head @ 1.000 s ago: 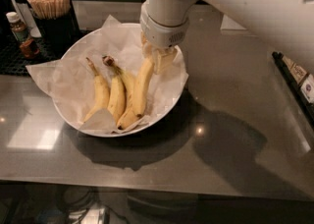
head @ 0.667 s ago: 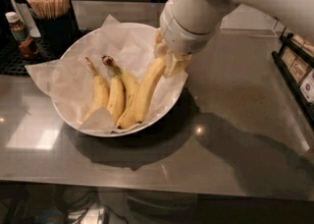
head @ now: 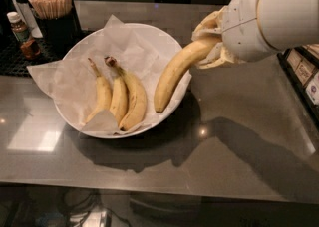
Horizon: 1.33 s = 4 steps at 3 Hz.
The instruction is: Pick banana from white bowl
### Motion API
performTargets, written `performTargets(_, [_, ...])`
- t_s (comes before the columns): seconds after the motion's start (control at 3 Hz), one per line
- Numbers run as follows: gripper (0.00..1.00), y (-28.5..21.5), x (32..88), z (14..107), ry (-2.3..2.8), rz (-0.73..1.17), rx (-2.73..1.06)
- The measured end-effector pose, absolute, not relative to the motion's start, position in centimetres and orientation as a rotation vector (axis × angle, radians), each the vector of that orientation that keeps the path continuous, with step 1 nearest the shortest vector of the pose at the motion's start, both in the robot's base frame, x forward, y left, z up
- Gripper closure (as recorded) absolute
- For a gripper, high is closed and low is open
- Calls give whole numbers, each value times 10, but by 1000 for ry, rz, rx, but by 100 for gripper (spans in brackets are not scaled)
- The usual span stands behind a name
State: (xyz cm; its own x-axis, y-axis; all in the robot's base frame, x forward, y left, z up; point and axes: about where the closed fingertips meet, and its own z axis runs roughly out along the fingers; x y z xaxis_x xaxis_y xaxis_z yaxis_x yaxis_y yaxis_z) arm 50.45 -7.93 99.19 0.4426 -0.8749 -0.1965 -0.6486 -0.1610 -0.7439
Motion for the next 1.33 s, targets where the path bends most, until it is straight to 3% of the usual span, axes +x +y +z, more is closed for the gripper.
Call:
performTargets(0.67, [100,-106,458,1078,1114,-506,-1692])
performTargets(1.33, [100,-66,386,1155,950,-414,-1552])
